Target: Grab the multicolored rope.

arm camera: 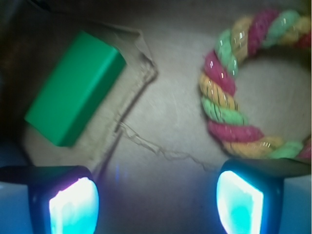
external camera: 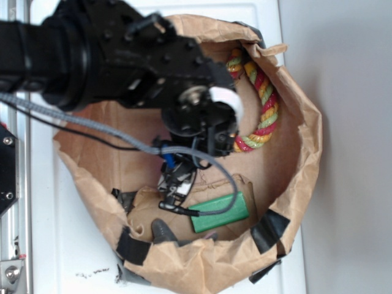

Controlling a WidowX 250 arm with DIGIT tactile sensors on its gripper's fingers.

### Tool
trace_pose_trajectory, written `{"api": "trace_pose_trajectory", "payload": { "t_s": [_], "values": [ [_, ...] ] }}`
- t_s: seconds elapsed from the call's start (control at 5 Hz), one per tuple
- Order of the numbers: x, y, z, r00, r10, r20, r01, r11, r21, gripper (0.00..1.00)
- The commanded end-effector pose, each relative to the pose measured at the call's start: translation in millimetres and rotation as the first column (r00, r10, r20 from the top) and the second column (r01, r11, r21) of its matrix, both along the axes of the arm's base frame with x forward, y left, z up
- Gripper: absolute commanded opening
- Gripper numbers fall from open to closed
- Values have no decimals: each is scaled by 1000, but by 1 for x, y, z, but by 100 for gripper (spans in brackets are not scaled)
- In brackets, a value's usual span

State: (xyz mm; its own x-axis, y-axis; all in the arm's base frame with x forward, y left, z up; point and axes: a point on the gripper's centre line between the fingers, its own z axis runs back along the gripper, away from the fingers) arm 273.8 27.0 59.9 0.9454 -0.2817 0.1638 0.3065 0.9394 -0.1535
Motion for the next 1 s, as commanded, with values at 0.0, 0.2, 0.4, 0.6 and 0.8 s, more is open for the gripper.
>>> {"api": "trace_pose_trajectory", "payload": {
  "t_s": [0.0, 0.2, 0.4, 0.6, 0.8],
  "values": [
    [16, 25, 45, 999, 29, 14, -29, 999, 42, 100],
    [22, 33, 34, 1000, 25, 8, -25, 998, 52, 100],
    [35, 28, 14, 998, 56, 29, -59, 995, 84, 100],
    [37, 26, 1, 998, 57, 39, -60, 994, 95, 100],
    [30, 19, -7, 998, 25, 55, -30, 995, 100, 100]
  ]
}}
